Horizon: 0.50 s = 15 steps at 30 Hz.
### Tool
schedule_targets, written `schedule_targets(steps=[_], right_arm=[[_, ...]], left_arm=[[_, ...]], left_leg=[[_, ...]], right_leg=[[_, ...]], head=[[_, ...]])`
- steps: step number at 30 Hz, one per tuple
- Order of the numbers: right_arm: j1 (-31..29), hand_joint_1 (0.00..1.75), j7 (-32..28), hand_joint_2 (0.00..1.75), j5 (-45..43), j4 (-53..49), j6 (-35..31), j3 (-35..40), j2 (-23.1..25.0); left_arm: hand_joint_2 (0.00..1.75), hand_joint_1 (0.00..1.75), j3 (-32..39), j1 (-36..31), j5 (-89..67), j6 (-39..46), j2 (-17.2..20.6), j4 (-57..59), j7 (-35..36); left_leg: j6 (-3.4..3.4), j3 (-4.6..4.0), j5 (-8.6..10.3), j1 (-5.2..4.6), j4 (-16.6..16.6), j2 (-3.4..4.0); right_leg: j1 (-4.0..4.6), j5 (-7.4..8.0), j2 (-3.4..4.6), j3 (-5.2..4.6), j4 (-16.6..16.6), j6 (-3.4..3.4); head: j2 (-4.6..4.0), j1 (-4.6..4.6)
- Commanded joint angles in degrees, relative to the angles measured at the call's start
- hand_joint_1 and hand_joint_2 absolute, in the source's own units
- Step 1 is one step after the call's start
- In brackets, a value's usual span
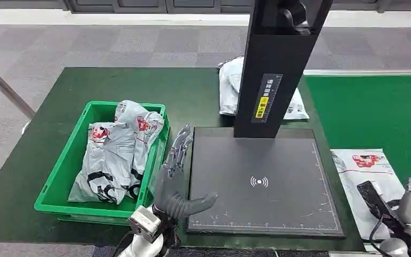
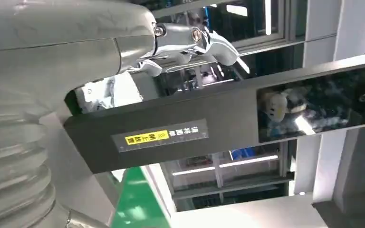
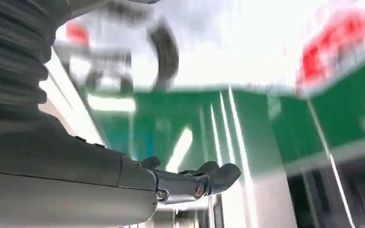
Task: Moved the parcel from conveyor to table for the left to box.
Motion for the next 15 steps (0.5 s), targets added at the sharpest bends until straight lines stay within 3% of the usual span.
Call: schedule_targets(steps=[1, 2, 4, 10, 15], right_arm=[[-9.74, 0.00, 1.16, 1.75, 1.51, 20.48, 9.99, 6.00, 3.16], [-11.02, 0.00, 4.22, 1.75, 2.77, 22.29, 13.90, 7.75, 4.33], [-12.70, 0.00, 7.94, 1.75, 4.65, 23.41, 14.19, 9.98, 6.21], [-13.17, 0.00, 8.19, 1.75, 4.63, 23.67, 14.53, 10.41, 5.90], [-15.92, 0.00, 15.88, 1.75, 8.07, 25.63, 18.41, 13.58, 6.77]], left_arm=[[1.75, 0.00, -3.78, -5.82, -0.17, -1.28, 0.59, 6.74, 0.56], [1.75, 0.00, -4.35, -6.94, 0.65, -1.40, 0.10, 9.08, 0.91], [1.75, 0.00, -4.94, -8.22, 1.34, 0.44, -0.56, 12.01, 0.10], [1.75, 0.00, -5.48, -8.32, 1.89, 0.80, -0.12, 11.69, -0.09], [1.75, 0.00, -6.61, -9.05, 3.09, 0.63, -0.33, 12.79, 0.74]], left_leg=[[-0.09, 0.17, -0.01, 0.16, -0.10, 0.28], [-0.08, 0.13, -0.01, 0.14, -0.06, 0.24], [-0.13, 0.17, 0.02, 0.21, -0.10, 0.34], [-0.23, 0.35, 0.02, 0.38, -0.12, 0.61], [-0.24, 0.02, -0.25, 0.35, -0.07, 1.19]], right_leg=[[0.16, 0.11, 0.29, 0.13, -0.19, -0.12], [0.14, 0.09, 0.25, 0.10, -0.14, -0.09], [0.20, 0.14, 0.35, 0.13, -0.20, -0.11], [0.38, 0.24, 0.67, 0.24, -0.28, -0.17], [0.36, 0.29, 1.16, 0.20, -0.18, -0.29]], head=[[0.00, 0.02], [0.00, 0.00], [0.00, 0.02], [0.00, 0.04], [0.00, 0.02]])
